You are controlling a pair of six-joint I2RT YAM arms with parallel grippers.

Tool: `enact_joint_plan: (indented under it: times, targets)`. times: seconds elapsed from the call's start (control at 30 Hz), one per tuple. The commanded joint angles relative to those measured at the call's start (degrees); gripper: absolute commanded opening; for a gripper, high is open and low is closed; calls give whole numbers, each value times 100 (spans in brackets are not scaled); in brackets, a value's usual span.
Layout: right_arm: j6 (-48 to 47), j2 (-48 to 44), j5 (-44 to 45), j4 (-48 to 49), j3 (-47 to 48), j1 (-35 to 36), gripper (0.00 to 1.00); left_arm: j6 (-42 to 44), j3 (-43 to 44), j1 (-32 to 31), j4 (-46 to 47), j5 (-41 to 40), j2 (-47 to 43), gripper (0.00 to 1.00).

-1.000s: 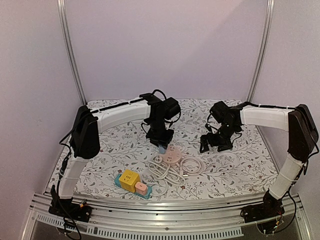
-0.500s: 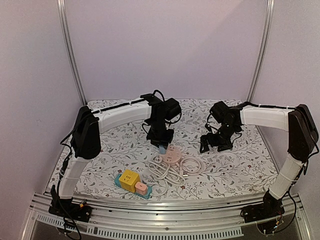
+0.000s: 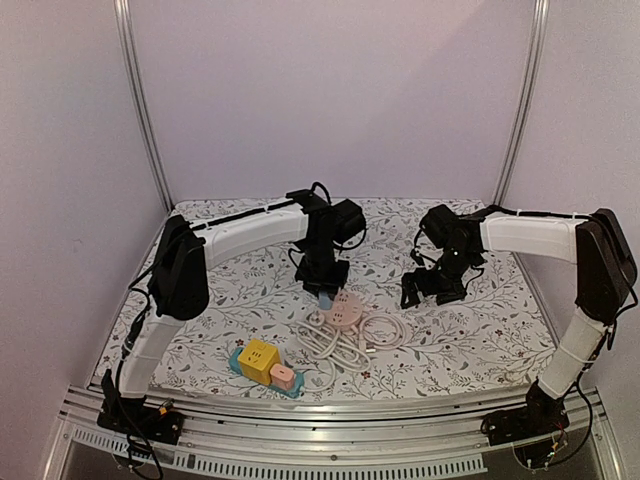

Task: Insert the plug

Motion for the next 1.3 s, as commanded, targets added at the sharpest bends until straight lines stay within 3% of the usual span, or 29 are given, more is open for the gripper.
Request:
enact_joint_plan:
  times: [0.0,0.8,1.27]
  targets:
    - [-119,-10,122,8,-83,-38,99,-12,59,-32,-215,-148,297,0]
    - [-184,-41,13,129,-134,-91,99,257,-686,-121,80,-29,436,0]
    - [-210,40,-115,150,-118,-94,99,-279,-881,-164,244,80,576,0]
